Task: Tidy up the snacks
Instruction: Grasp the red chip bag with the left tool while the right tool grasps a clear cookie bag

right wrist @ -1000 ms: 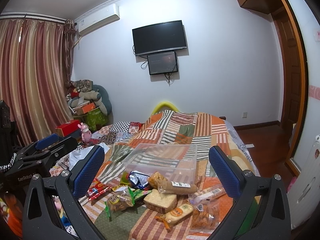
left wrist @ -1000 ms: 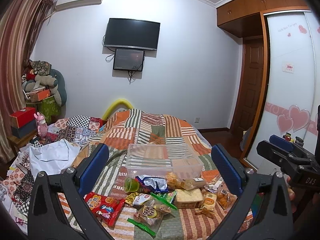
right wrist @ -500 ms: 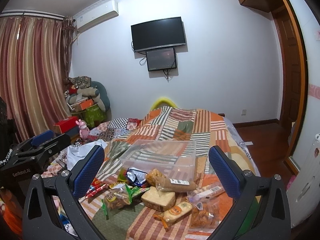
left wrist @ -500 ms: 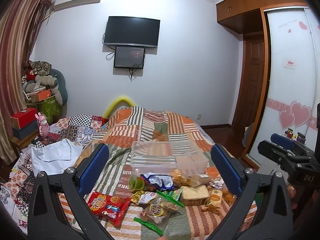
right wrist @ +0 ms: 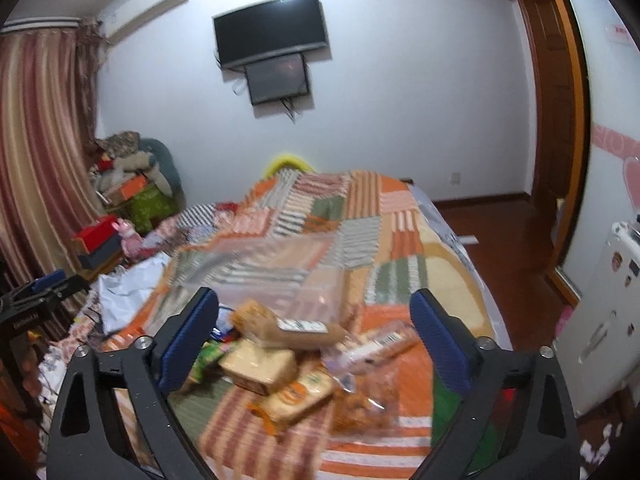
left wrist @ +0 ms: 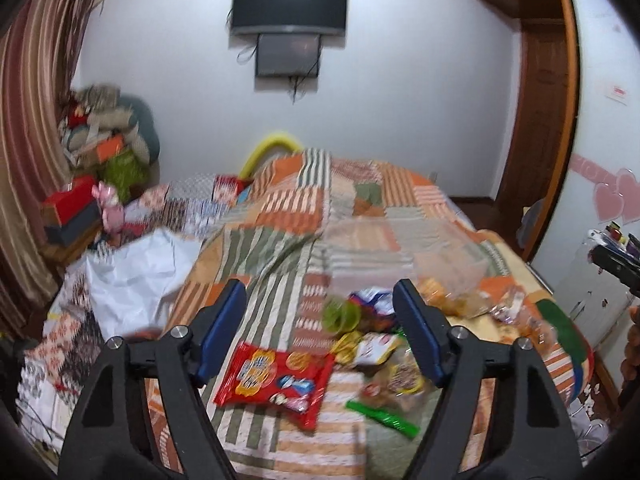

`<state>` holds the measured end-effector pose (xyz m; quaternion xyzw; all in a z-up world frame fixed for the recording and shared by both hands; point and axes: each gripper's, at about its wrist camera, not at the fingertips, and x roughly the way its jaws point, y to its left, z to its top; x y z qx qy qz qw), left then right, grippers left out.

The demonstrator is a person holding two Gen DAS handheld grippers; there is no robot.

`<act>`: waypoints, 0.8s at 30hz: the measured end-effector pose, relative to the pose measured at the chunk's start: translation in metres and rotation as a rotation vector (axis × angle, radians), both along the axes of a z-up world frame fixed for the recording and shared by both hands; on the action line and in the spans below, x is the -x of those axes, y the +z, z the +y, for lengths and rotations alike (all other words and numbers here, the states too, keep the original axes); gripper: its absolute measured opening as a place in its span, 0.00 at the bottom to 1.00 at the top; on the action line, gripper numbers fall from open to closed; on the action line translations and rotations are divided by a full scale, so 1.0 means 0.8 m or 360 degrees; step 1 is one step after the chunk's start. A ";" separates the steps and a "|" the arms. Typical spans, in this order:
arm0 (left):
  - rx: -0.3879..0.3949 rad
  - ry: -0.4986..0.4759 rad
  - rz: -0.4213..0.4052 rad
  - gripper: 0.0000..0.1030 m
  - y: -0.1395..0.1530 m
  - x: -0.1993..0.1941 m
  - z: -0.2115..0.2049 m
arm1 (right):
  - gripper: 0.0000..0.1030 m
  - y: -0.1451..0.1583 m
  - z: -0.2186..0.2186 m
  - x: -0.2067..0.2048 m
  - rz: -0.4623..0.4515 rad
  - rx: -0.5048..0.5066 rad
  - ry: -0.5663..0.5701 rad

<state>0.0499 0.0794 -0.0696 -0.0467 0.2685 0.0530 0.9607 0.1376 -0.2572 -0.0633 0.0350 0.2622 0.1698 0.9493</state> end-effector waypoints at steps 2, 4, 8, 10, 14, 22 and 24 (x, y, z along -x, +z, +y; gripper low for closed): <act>0.0037 0.0027 0.0074 0.72 -0.016 -0.009 0.014 | 0.84 -0.011 -0.007 -0.006 0.0059 0.0036 -0.0022; 0.0064 0.0052 0.0144 0.72 -0.031 -0.017 0.024 | 0.83 -0.021 -0.013 -0.010 0.0109 0.0062 -0.0035; 0.0134 0.0042 0.0285 0.72 -0.066 -0.031 0.036 | 0.81 -0.041 -0.021 -0.017 0.0225 0.0117 -0.0062; 0.0156 0.0037 0.0338 0.72 -0.080 -0.037 0.037 | 0.81 -0.050 -0.025 -0.020 0.0268 0.0145 -0.0073; 0.0177 0.0029 0.0454 0.72 -0.107 -0.048 0.039 | 0.81 -0.071 -0.036 -0.031 0.0376 0.0141 -0.0087; 0.0256 0.0010 0.0621 0.73 -0.148 -0.061 0.039 | 0.81 -0.101 -0.035 -0.047 0.0541 0.0087 -0.0028; 0.0236 0.0026 0.0630 0.75 -0.153 -0.063 0.038 | 0.81 -0.107 -0.030 -0.049 0.0566 0.0099 -0.0009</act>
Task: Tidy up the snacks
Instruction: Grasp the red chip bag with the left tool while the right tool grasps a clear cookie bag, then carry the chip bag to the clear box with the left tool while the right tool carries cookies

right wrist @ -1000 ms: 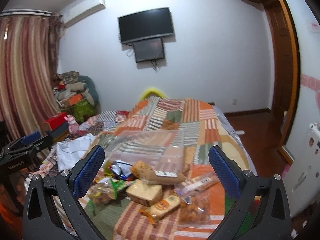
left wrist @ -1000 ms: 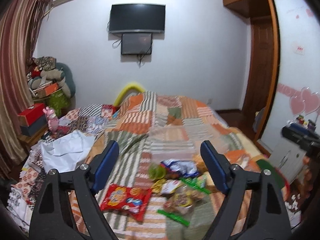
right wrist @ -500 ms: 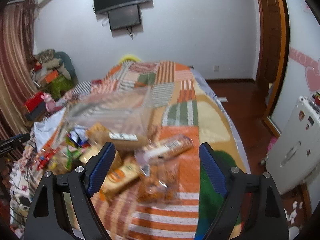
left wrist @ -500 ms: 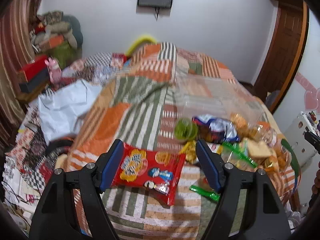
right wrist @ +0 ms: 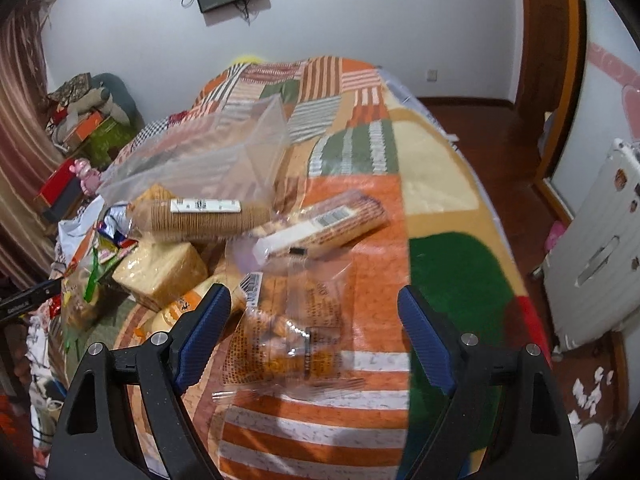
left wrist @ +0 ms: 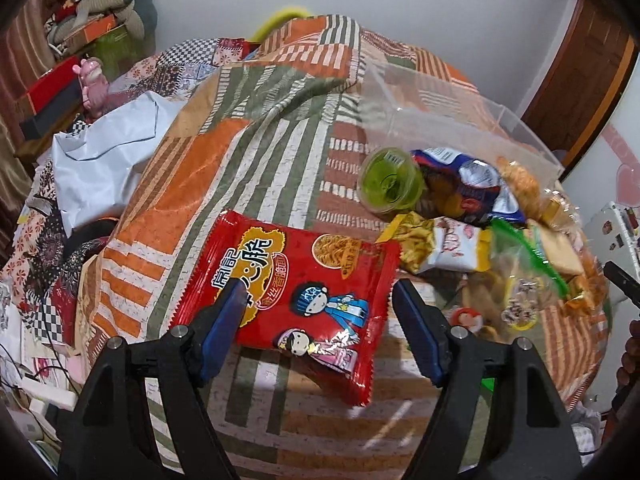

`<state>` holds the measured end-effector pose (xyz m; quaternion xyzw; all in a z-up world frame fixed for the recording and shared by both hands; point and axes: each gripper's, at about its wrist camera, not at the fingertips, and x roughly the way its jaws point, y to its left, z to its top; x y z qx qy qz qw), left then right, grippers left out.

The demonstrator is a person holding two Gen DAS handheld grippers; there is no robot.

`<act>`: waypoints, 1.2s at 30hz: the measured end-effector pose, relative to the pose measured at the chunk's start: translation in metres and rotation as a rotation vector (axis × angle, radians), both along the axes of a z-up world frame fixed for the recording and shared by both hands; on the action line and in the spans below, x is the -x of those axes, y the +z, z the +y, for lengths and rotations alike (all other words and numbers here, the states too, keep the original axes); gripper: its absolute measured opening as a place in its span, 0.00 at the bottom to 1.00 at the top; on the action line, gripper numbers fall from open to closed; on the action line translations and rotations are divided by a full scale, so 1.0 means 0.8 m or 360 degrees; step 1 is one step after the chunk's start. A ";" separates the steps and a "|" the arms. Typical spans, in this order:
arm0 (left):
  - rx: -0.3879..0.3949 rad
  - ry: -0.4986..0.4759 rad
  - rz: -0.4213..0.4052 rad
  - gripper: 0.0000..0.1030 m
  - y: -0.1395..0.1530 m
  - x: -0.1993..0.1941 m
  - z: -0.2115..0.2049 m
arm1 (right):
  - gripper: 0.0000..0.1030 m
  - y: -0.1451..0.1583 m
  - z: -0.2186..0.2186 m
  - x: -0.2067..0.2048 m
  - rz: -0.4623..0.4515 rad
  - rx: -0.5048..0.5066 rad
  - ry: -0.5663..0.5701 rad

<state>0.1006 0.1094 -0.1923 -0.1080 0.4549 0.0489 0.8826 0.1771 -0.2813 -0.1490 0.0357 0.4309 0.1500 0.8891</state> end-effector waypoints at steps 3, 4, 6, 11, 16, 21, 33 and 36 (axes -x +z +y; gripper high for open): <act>-0.0025 -0.0001 0.0001 0.83 -0.004 -0.003 -0.002 | 0.81 -0.008 0.008 -0.001 0.0043 0.0021 0.0032; -0.0031 -0.0010 0.0005 0.87 -0.005 -0.004 -0.004 | 0.81 -0.011 0.012 -0.003 0.0057 0.0023 0.0040; -0.0064 -0.0014 0.0012 0.89 -0.009 -0.006 -0.005 | 0.81 -0.017 0.015 -0.003 0.0085 0.0033 0.0050; -0.0136 0.0061 0.0043 0.90 -0.020 -0.015 0.000 | 0.81 -0.025 0.016 -0.002 0.0123 0.0048 0.0057; -0.0134 0.0089 0.0030 0.90 -0.021 -0.021 0.007 | 0.76 -0.027 0.024 0.000 0.0114 0.0097 0.0073; -0.0174 0.0079 -0.0009 0.73 -0.022 -0.019 0.007 | 0.59 -0.024 0.026 0.001 0.0100 0.0112 0.0081; -0.0097 0.0001 -0.0142 0.36 0.014 0.001 0.015 | 0.53 -0.003 0.016 0.008 0.0017 0.0031 0.0049; -0.0077 -0.0011 -0.0193 0.30 0.029 0.005 0.012 | 0.53 0.010 0.013 0.011 -0.0036 0.0008 0.0050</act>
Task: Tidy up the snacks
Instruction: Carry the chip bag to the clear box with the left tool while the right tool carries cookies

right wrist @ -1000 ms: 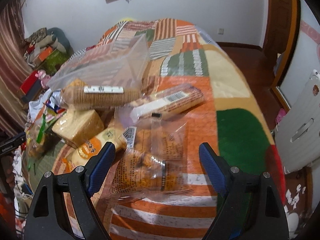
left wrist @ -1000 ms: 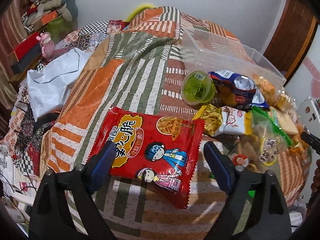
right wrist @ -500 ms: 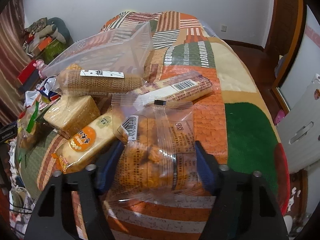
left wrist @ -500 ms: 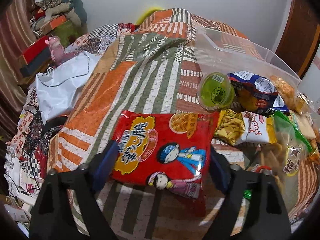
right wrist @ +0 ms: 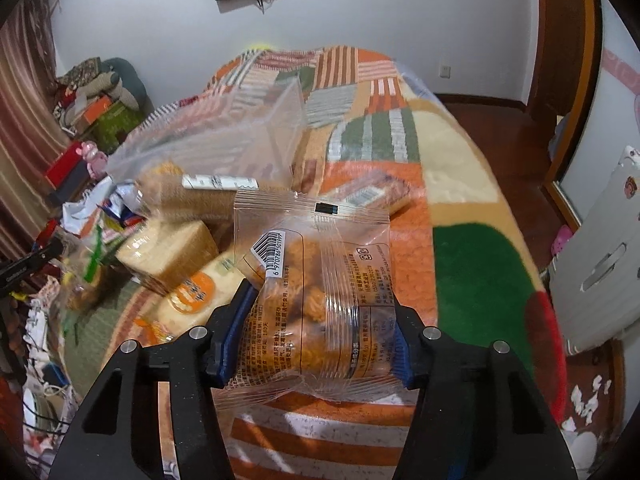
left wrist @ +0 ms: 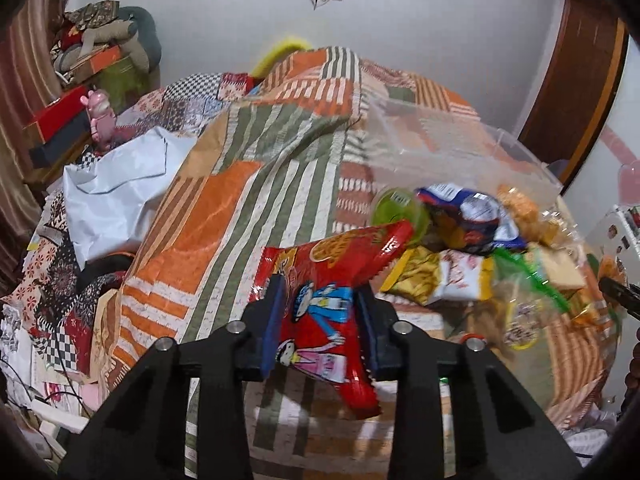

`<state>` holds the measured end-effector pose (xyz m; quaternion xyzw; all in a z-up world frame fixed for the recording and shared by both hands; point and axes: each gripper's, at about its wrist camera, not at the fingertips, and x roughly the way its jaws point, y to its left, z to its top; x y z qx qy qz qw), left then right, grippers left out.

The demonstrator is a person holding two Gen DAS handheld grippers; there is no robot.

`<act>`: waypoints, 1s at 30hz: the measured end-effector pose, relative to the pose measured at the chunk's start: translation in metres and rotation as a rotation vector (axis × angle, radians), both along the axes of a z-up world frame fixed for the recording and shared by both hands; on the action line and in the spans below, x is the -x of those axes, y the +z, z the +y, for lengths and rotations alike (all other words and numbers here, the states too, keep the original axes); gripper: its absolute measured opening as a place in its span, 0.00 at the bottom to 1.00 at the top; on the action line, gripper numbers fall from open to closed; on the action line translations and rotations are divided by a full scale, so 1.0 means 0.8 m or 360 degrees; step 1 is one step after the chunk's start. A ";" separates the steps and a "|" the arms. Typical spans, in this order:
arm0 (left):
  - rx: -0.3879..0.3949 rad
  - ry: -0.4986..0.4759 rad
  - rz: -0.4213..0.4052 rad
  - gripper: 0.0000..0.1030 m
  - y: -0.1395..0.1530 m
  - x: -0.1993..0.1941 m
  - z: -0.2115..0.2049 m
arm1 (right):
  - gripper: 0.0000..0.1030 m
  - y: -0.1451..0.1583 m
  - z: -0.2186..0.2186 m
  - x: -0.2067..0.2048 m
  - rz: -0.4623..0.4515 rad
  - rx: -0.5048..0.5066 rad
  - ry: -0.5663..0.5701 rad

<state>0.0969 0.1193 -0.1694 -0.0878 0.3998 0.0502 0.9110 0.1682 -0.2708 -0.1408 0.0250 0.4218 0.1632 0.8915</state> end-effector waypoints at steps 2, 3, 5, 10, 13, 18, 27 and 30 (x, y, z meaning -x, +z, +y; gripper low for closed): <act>0.0013 -0.0007 -0.0030 0.28 0.009 0.002 -0.003 | 0.53 0.009 0.000 0.001 -0.0038 -0.0009 0.0007; 0.0022 -0.0025 -0.0048 0.26 0.016 0.003 -0.005 | 0.53 0.015 0.001 0.002 -0.0063 -0.0014 0.0013; 0.0020 -0.0044 -0.0083 0.25 0.026 0.004 -0.010 | 0.53 0.025 0.005 0.002 -0.0108 -0.0027 0.0027; -0.0005 -0.0094 -0.0188 0.24 0.058 0.003 -0.024 | 0.53 0.045 0.018 -0.003 -0.0208 -0.0057 0.0080; -0.0020 -0.0124 -0.0243 0.24 0.075 0.000 -0.032 | 0.53 0.053 0.028 -0.008 -0.0259 -0.0075 0.0111; -0.0016 -0.0182 -0.0336 0.24 0.103 -0.013 -0.046 | 0.53 0.066 0.048 -0.023 -0.0340 -0.0098 0.0163; 0.0008 -0.0254 -0.0431 0.24 0.133 -0.051 -0.061 | 0.53 0.079 0.076 -0.045 -0.0422 -0.0144 0.0219; 0.0026 -0.0273 -0.0451 0.24 0.140 -0.066 -0.067 | 0.53 0.082 0.084 -0.053 -0.0441 -0.0153 0.0229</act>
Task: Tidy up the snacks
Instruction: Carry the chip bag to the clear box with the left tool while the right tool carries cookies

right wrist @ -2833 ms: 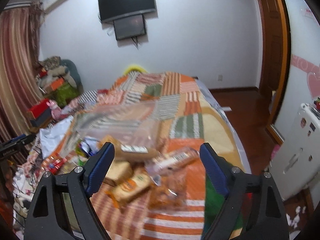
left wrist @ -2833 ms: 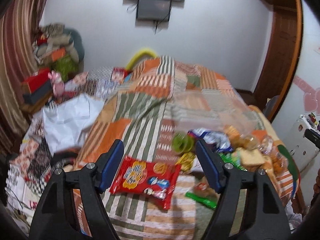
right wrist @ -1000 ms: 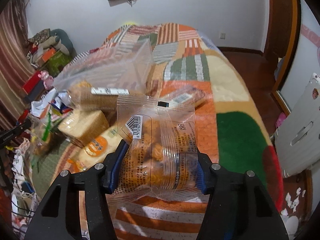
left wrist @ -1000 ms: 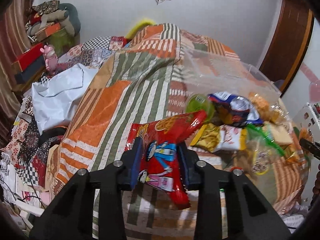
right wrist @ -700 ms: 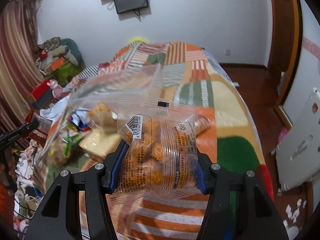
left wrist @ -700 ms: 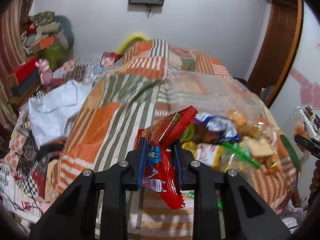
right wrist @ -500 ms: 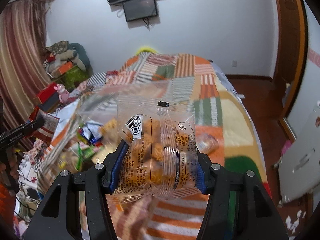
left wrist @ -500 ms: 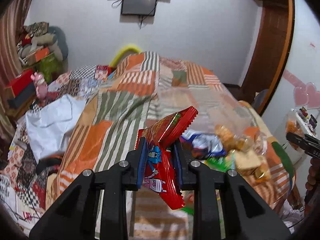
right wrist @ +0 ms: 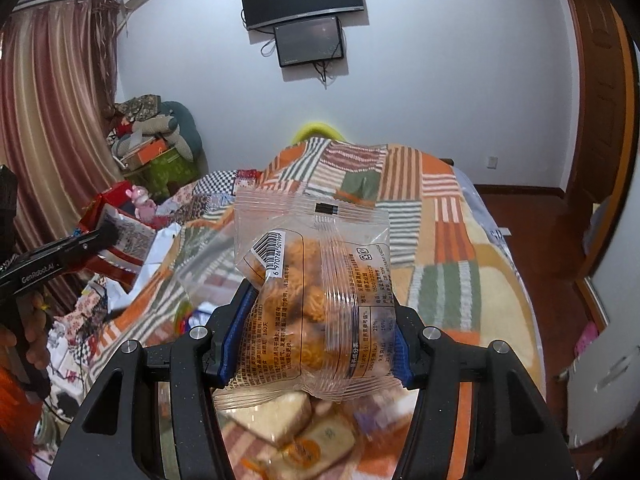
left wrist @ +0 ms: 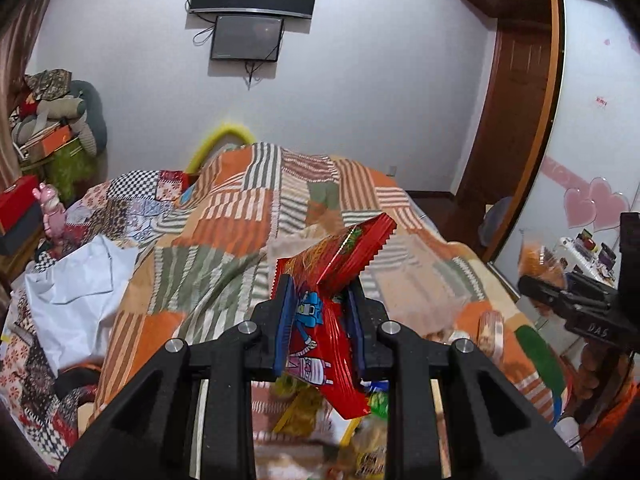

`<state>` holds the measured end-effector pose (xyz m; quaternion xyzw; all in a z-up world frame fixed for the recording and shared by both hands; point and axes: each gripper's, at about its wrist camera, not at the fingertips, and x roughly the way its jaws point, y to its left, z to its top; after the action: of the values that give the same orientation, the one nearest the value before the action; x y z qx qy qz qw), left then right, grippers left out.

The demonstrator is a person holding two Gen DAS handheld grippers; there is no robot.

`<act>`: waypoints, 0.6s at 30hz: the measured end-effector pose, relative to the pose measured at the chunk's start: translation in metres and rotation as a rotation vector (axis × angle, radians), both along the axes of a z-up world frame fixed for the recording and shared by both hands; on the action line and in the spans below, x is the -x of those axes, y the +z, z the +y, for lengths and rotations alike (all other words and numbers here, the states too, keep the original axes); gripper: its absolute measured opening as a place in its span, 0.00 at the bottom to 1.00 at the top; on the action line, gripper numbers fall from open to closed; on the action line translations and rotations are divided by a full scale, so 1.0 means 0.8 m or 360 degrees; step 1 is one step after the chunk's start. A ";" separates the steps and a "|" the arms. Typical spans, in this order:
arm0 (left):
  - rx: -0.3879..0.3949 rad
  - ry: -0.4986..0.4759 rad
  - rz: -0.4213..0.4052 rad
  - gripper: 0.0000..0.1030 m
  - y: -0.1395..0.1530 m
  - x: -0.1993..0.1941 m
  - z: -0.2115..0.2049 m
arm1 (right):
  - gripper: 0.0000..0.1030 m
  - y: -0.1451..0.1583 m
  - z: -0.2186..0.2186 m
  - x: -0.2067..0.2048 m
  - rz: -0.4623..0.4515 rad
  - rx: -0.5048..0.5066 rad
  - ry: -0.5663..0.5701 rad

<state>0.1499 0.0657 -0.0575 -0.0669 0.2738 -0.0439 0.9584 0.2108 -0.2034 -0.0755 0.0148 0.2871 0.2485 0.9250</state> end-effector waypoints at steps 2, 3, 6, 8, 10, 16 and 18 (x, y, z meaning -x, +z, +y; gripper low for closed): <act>0.0001 -0.0010 -0.0010 0.24 0.003 -0.012 -0.002 | 0.53 0.001 0.005 -0.009 -0.0007 -0.0003 0.0002; 0.0003 -0.0017 -0.0011 0.24 0.004 -0.017 -0.003 | 0.53 0.001 0.007 -0.013 -0.0006 -0.0005 0.0005; 0.0014 -0.0033 -0.0011 0.24 0.005 -0.032 -0.006 | 0.53 -0.001 0.012 -0.023 -0.0001 -0.0005 0.0008; 0.0020 -0.0040 -0.0010 0.24 0.004 -0.042 -0.008 | 0.53 -0.002 0.015 -0.030 0.0002 -0.0004 0.0009; 0.0028 -0.0043 -0.0003 0.24 0.002 -0.052 -0.010 | 0.53 -0.004 0.018 -0.037 0.0010 -0.0003 0.0004; 0.0058 -0.0065 0.0032 0.24 -0.009 -0.083 -0.014 | 0.53 -0.013 0.030 -0.059 0.0061 0.0030 0.0013; 0.0049 -0.0070 0.0047 0.24 -0.014 -0.095 -0.017 | 0.53 -0.017 0.036 -0.068 0.0079 0.0061 0.0021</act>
<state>0.2257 0.0525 -0.0686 -0.0762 0.2887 -0.0683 0.9519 0.2648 -0.1744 -0.0893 0.0013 0.3148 0.2488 0.9160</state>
